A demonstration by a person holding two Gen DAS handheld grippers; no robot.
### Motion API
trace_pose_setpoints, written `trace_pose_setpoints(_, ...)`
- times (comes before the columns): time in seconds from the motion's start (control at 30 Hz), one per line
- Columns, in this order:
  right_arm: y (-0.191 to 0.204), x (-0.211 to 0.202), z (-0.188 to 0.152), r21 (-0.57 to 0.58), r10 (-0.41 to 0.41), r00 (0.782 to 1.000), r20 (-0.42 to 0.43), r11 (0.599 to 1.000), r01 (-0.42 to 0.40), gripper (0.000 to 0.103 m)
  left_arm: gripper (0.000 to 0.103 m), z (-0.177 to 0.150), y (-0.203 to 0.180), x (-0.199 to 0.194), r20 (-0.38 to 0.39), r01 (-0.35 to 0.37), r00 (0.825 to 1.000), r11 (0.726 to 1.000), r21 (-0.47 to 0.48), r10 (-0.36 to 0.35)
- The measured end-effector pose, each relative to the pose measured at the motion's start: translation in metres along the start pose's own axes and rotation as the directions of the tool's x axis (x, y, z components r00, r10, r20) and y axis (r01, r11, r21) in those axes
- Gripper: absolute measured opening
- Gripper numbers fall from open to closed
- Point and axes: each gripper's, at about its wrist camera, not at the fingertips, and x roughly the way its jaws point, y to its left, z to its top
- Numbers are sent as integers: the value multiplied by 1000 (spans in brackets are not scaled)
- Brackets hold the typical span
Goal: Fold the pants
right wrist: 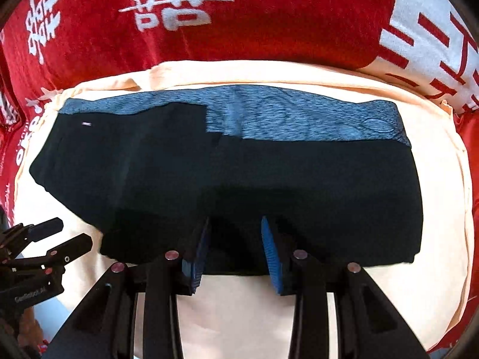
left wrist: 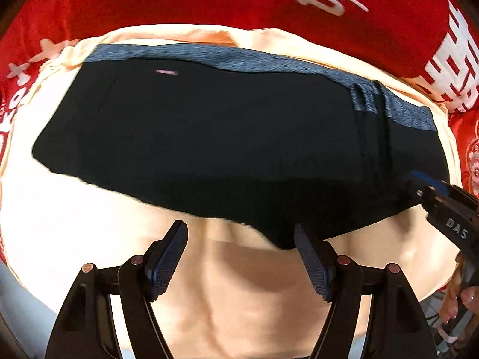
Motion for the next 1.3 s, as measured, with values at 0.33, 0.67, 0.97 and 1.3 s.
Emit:
trace_pose_setpoints(0.33,36,3,-19,-2,-18,999,-50,1000,18,60,74,-11,51,-5,-5,-23,1000,994,-111,23)
trace_pose_setpoints(0.67,77,9,-12,-99,-39,996,-86,995,30,67,78,-18,103,-4,21,45,999,965,-257,-41)
trace_pose_setpoints(0.97,104,36,8,-161,-70,990,-123,986,50,69,78,-13,154,-8,72,78,996,923,-377,-54)
trace_pose_setpoints(1.3,99,53,7,-147,-64,984,-165,988,40,78,78,-3,176,-3,97,126,991,878,-462,-92)
